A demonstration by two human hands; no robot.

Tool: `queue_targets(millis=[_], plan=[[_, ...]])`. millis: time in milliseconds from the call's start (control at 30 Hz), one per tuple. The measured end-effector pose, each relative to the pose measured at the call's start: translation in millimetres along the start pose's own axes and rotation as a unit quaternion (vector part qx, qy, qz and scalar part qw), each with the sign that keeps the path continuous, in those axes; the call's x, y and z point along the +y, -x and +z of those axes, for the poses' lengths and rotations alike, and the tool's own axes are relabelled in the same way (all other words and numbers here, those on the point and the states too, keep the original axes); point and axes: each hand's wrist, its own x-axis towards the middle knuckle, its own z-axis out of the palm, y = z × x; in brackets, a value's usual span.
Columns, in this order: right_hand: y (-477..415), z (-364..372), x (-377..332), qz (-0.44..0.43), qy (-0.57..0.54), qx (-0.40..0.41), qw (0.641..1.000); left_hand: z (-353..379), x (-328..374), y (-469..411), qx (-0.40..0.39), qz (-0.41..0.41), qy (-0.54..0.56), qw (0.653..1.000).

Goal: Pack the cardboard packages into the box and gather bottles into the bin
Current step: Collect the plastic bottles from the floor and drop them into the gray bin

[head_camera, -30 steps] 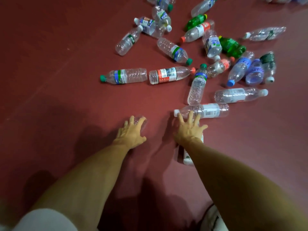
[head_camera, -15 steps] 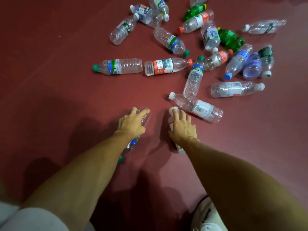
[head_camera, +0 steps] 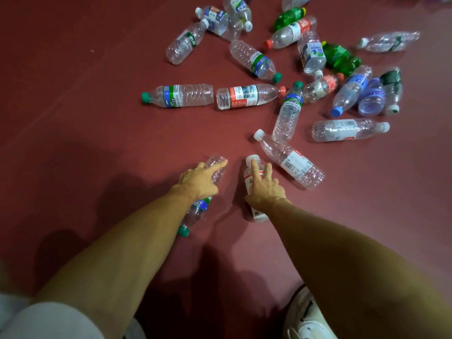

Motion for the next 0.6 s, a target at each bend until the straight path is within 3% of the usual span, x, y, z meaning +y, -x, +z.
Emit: queue_targets(millis=[200,600], plan=[[10,15,5,0.033,0.025,0.111,0.993,2,-5,0,0.004,0.014,0.011,1.0],[13,10,8,-0.004,-0.034,0.084,0.996,7,-6,3,0.015,0.009,0.027,0.999]])
